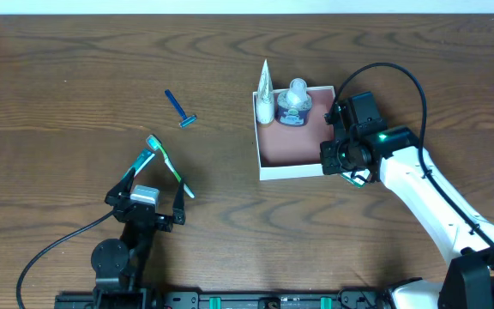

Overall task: Pack container
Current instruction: 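Move right gripper to the green-white soap bar box and grasp it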

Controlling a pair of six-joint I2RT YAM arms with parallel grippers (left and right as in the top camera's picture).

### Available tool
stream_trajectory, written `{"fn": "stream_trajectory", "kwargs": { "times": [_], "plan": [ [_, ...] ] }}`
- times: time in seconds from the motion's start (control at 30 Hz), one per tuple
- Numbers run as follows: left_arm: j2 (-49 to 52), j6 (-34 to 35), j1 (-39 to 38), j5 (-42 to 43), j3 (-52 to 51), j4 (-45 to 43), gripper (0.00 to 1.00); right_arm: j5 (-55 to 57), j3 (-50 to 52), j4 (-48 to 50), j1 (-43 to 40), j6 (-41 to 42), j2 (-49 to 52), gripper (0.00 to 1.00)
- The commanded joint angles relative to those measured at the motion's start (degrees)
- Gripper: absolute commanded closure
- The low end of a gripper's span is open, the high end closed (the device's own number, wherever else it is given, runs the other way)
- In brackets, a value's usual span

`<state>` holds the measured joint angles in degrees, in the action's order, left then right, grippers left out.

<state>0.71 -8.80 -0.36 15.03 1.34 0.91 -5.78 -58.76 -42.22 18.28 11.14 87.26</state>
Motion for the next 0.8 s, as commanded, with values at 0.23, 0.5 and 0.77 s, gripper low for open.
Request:
{"fn": "stream_trajectory", "kwargs": {
  "times": [0.23,0.5,0.77],
  "plan": [
    [0.0,0.33,0.35,0.61,-1.11,1.86,0.02,-0.92,0.37,0.28,2.08,2.12,0.07,0.99],
    [0.0,0.33,0.35,0.61,-1.11,1.86,0.02,-0.09,-1.88,1.09,-0.26,2.93,-1.11,0.82],
    [0.0,0.33,0.35,0.61,-1.11,1.86,0.02,3.52,-5.55,-3.41,-4.52,7.34,-9.14,0.32]
  ]
}}
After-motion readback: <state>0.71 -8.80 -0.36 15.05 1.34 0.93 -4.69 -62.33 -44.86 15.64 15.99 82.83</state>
